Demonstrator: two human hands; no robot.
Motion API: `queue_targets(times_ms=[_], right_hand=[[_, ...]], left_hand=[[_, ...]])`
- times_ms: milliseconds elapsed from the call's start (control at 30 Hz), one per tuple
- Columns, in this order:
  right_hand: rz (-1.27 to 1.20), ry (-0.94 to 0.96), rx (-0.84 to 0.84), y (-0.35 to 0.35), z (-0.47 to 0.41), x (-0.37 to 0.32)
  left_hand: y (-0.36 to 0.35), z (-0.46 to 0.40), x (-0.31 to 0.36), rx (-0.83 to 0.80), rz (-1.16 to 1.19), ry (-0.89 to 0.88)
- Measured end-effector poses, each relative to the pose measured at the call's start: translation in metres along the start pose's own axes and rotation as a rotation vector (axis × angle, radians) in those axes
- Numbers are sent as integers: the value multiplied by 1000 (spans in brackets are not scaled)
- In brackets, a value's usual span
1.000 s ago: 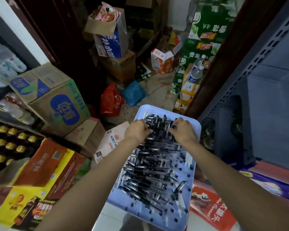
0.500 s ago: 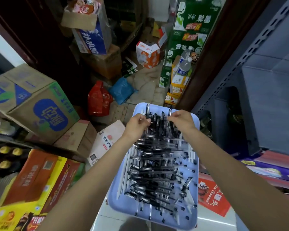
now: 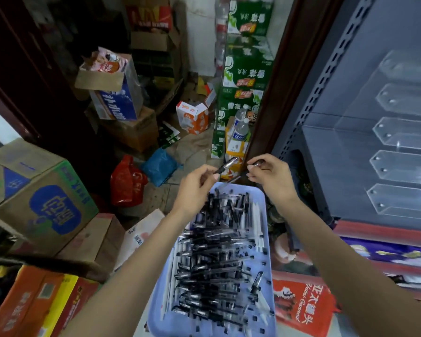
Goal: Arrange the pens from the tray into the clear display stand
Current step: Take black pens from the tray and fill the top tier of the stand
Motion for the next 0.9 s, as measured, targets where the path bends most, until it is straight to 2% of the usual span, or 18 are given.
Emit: queue_targets(times_ms=[100, 267, 400, 533, 667, 833, 900], right_hand=[[-65, 70, 63, 43, 11, -28], [-185, 202, 192, 133, 31, -61], [-235, 263, 269, 212, 55, -67], [-326, 268, 320, 295, 80, -56], [-381, 268, 297, 367, 93, -47], [-203, 262, 291, 424, 88, -40], [-181, 267, 301, 438, 77, -40]], left_hand=[[-6, -11, 47, -10, -78, -98], [-42, -25, 142, -29, -223, -373], [-88, -25, 211, 53, -292, -520], [-145, -23, 265, 98, -256, -546], [-203, -22, 304, 82, -280, -500], [-231, -28, 336, 182, -167, -418], [-231, -34, 343, 189, -208, -410]])
Point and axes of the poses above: each hand's wrist, its own z-axis away from the middle knuckle, its own y-axis out of the back of the hand, x = y × z, the point moved 7 cm from there along -z, towards the middle knuckle, and after that the axes turned 4 degrees about -x, right-handed, at the moved point
